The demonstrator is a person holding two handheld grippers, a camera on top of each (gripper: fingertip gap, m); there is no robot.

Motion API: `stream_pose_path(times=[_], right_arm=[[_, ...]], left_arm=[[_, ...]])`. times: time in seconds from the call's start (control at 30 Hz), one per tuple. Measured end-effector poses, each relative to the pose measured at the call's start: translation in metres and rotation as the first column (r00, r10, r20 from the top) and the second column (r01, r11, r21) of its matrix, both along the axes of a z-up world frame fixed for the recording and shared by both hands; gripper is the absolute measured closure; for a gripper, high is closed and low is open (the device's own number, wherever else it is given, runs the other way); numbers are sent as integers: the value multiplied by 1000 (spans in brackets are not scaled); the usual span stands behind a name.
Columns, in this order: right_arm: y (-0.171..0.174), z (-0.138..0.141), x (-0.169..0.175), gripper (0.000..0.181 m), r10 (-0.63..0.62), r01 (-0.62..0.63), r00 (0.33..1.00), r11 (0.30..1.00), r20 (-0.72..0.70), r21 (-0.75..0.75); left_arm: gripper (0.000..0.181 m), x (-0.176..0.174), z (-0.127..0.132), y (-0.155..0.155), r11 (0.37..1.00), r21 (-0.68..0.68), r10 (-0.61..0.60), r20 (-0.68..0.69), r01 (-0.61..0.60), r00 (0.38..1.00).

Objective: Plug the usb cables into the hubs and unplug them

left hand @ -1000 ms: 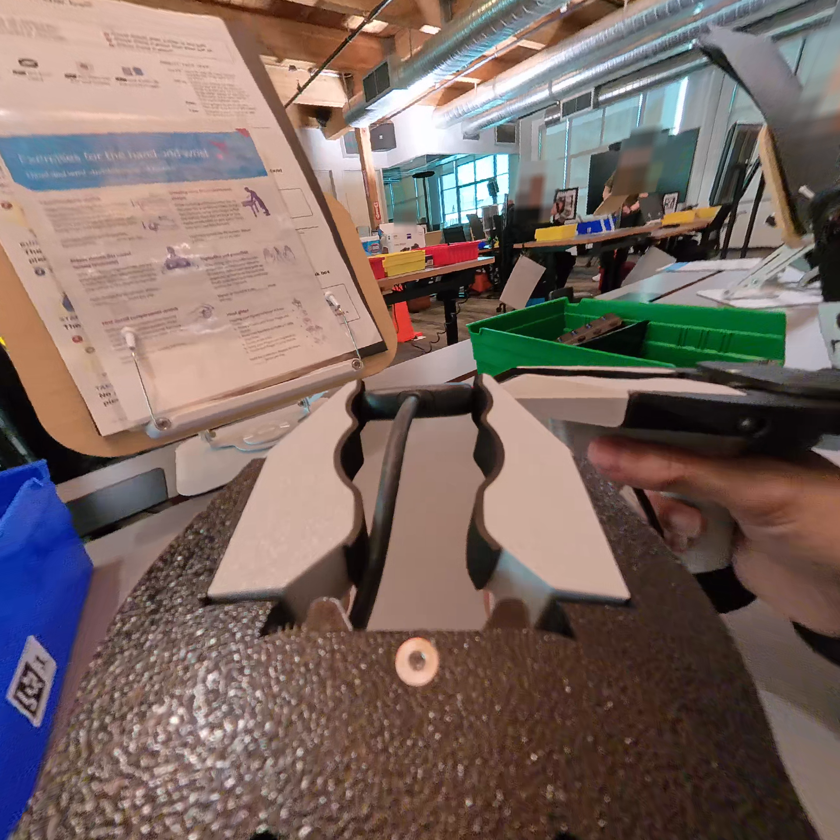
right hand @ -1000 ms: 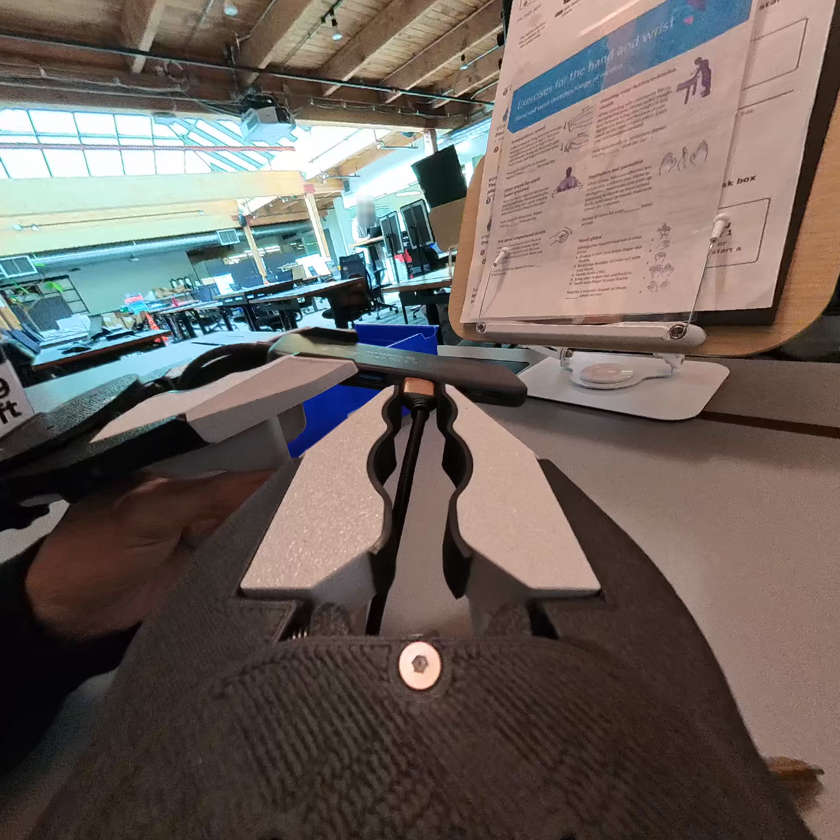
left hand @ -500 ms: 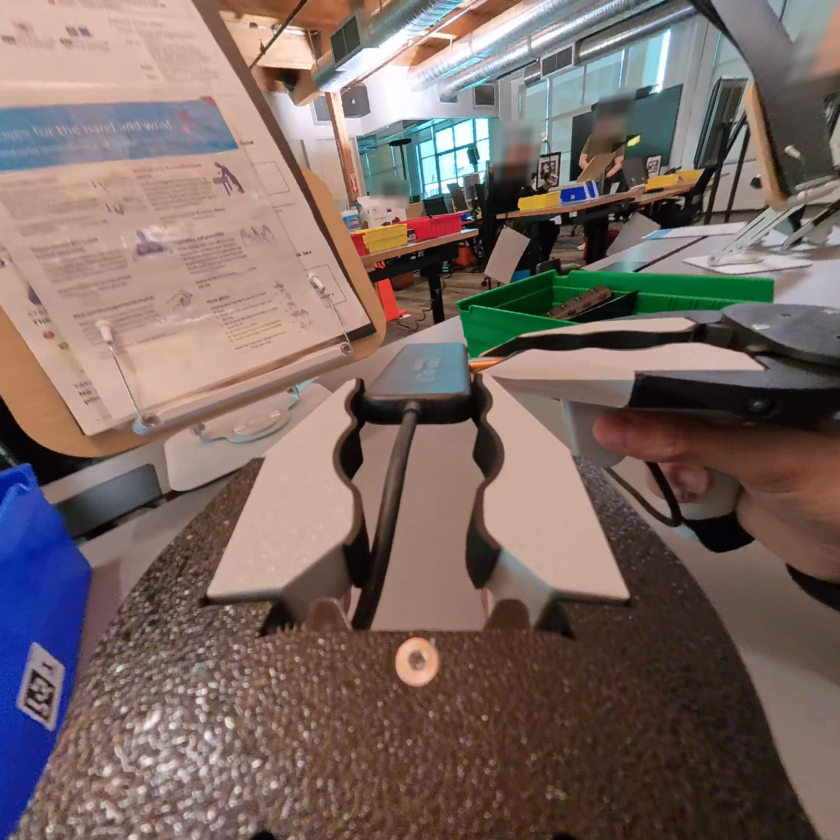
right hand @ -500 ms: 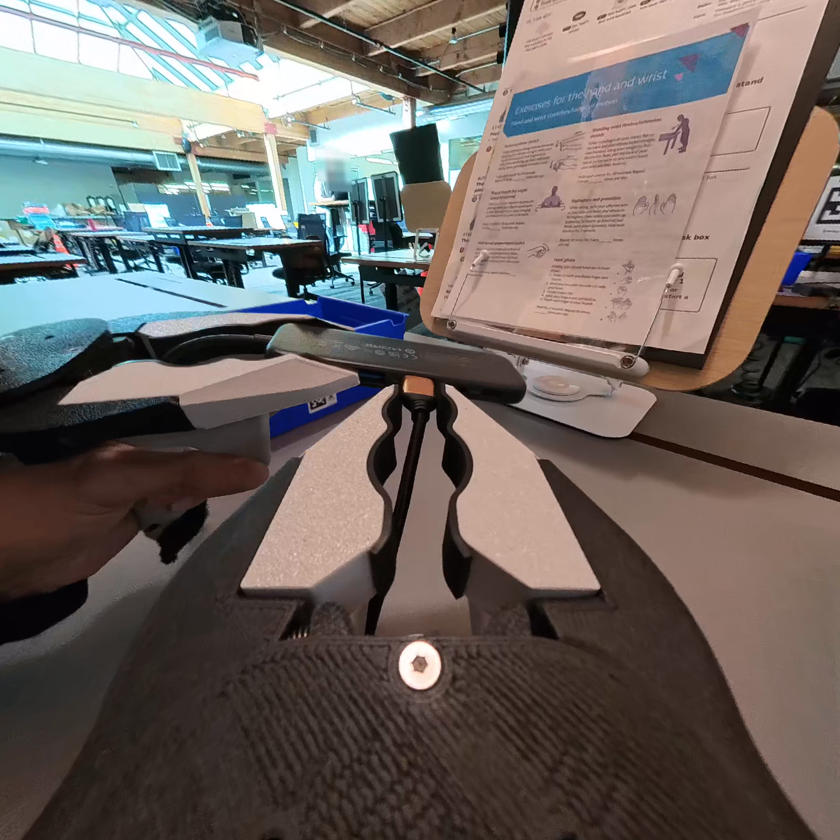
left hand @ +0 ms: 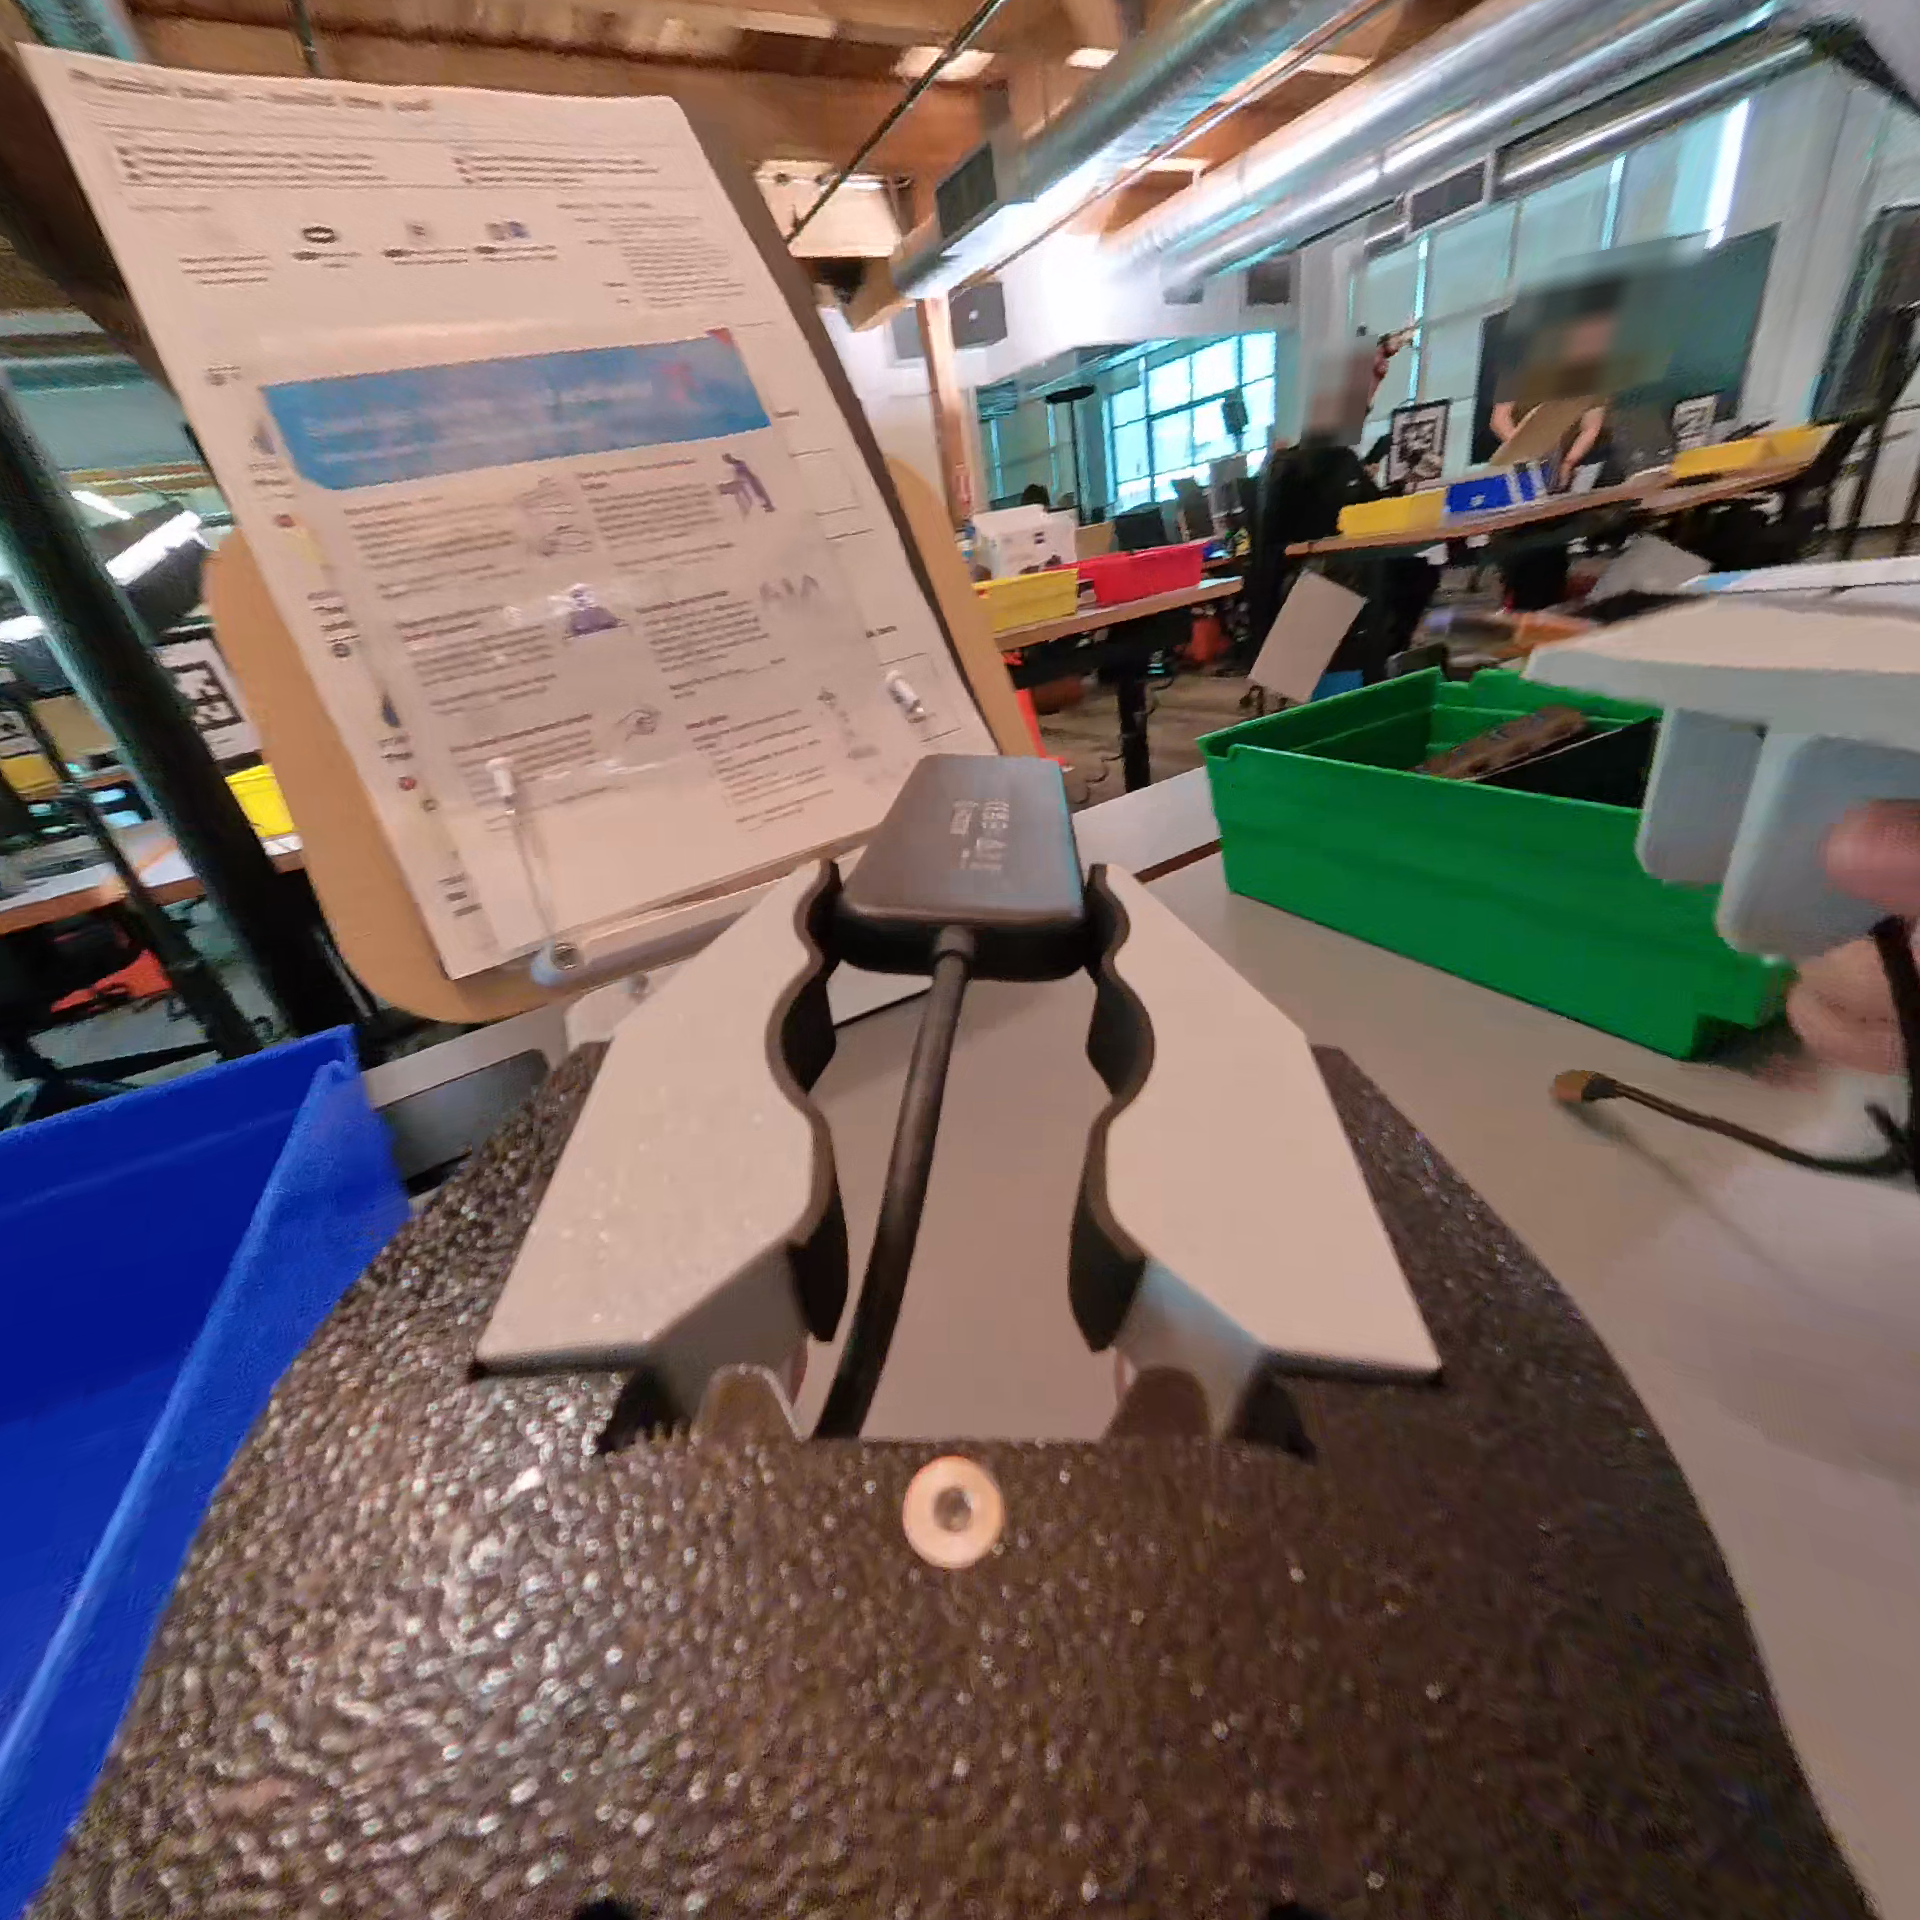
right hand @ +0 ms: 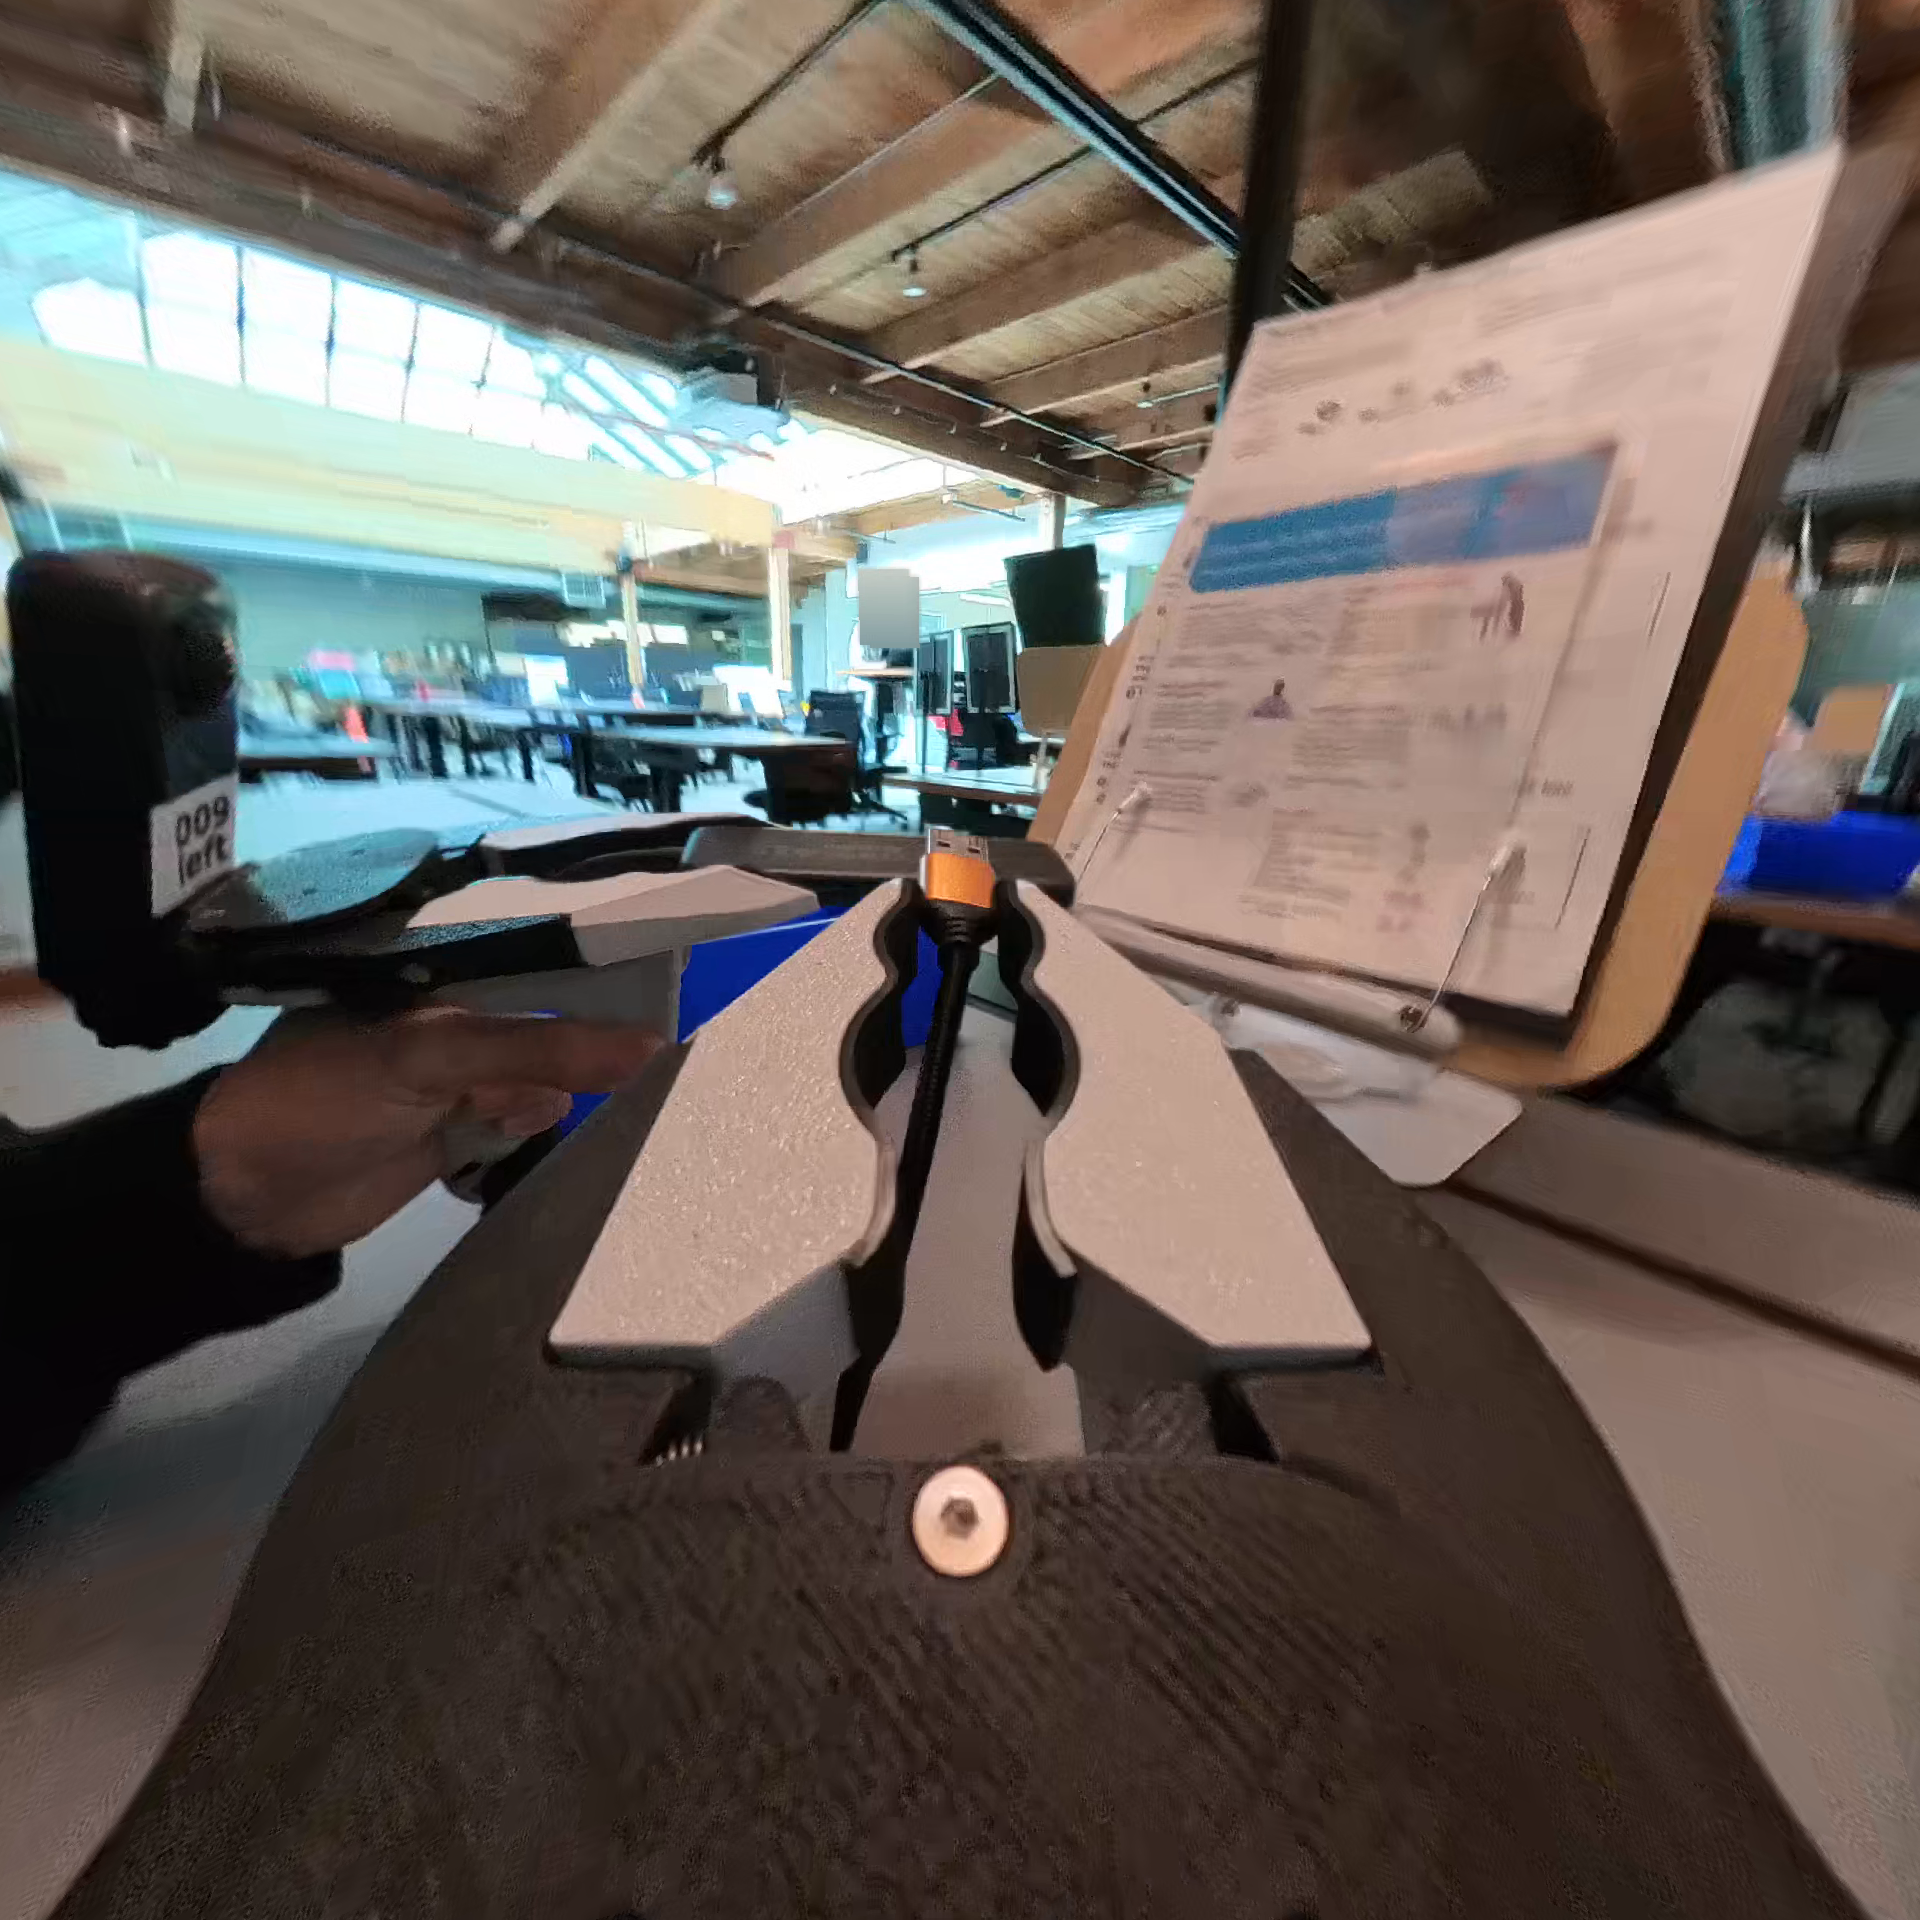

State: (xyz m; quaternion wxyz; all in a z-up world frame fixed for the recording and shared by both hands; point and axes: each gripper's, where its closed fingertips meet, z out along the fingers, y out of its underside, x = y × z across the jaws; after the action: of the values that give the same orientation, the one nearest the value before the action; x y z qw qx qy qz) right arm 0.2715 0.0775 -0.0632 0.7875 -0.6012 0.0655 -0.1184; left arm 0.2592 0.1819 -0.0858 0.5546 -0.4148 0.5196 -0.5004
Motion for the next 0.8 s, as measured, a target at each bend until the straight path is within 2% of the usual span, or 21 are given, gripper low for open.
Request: stream_pose_path(times=[0.1,0.17,0.27,0.4,0.47,0.53,0.6,0.7,0.8], right_arm=[[-20,38,-7,168,-66,74,985,996,160,-48],[-49,79,1,168,-149,151,973,988,178,-1],[-95,134,16,167,-230,223,953,973,198,56],[-137,168,58,168,-338,340,904,940,262,39],[-144,161,85,168,-356,377,885,926,300,-13],[-143,136,114,168,-343,385,898,916,277,-114],[-139,111,128,168,-288,331,924,932,253,-150],[-137,71,152,168,-286,325,941,915,183,-240],[-134,47,163,168,-255,283,958,918,133,-279]], left_arm=[[135,-1,-8,-2,999,42,-19,-23,19,1000],[135,1,-13,4,999,49,-12,-40,14,999],[136,2,-16,13,1000,-28,-16,-51,14,999],[136,2,-15,9,998,-46,-42,-49,40,998],[136,3,-16,5,998,-38,-56,-54,54,997],[136,3,-18,3,998,-29,-62,-58,61,996],[136,4,-21,2,998,-23,-64,-68,62,996],[136,6,-24,0,997,-28,-80,-77,78,994],[136,7,-28,-1,996,-25,-85,-91,83,992]])
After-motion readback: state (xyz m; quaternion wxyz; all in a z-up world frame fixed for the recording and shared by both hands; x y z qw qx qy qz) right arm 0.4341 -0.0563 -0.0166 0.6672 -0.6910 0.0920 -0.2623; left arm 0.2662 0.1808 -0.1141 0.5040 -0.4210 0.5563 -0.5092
